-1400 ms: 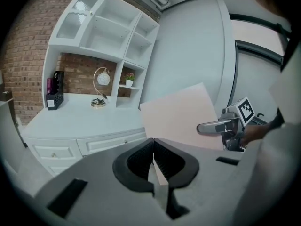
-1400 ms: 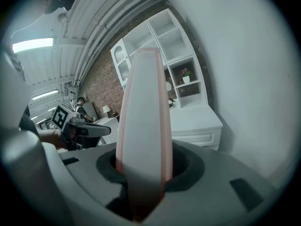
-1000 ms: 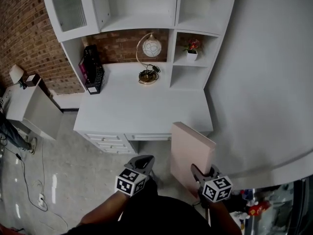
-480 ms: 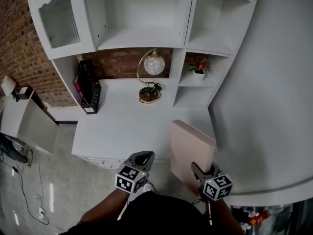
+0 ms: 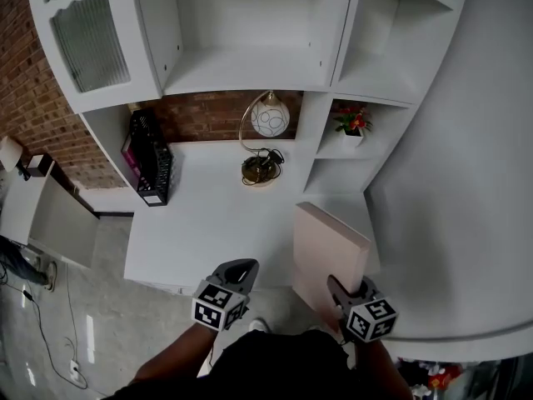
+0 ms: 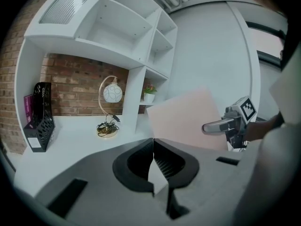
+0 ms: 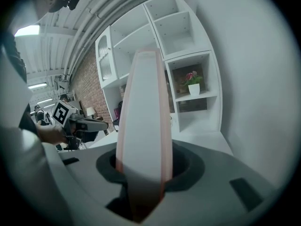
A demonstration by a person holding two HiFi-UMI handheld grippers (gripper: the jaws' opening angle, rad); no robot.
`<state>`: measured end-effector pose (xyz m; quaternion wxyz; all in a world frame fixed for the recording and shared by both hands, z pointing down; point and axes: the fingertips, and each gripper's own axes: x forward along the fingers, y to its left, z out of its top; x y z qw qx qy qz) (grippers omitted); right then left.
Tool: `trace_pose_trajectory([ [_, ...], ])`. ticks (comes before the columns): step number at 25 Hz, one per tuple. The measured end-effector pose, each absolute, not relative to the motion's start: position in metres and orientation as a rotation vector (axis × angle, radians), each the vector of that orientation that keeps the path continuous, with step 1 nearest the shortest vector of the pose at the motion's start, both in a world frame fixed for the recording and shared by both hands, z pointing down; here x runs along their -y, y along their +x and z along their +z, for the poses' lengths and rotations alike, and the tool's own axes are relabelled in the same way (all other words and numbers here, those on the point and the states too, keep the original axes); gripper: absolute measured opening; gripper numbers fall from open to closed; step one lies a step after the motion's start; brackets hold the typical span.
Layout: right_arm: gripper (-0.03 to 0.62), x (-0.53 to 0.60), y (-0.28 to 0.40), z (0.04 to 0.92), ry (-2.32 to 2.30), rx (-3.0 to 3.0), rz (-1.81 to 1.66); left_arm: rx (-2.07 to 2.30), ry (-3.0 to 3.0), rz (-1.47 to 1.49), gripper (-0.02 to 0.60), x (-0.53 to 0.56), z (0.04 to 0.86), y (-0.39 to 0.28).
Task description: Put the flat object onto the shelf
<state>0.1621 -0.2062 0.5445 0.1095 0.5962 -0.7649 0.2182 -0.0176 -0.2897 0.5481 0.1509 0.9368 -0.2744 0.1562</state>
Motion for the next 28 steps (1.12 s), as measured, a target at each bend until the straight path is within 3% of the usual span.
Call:
trace_pose_trajectory([
  [12, 0.17, 0.246, 0.195, 0.525, 1.703, 2.31, 0.547, 0.899, 2.648, 0.426, 0.005, 0.311, 0.544, -0.003],
  [28, 0.17, 0.279, 0.283, 0.417, 1.768, 2.432, 0.25, 0.98, 2.656, 0.407, 0.006, 0.318, 0.529, 0.053],
])
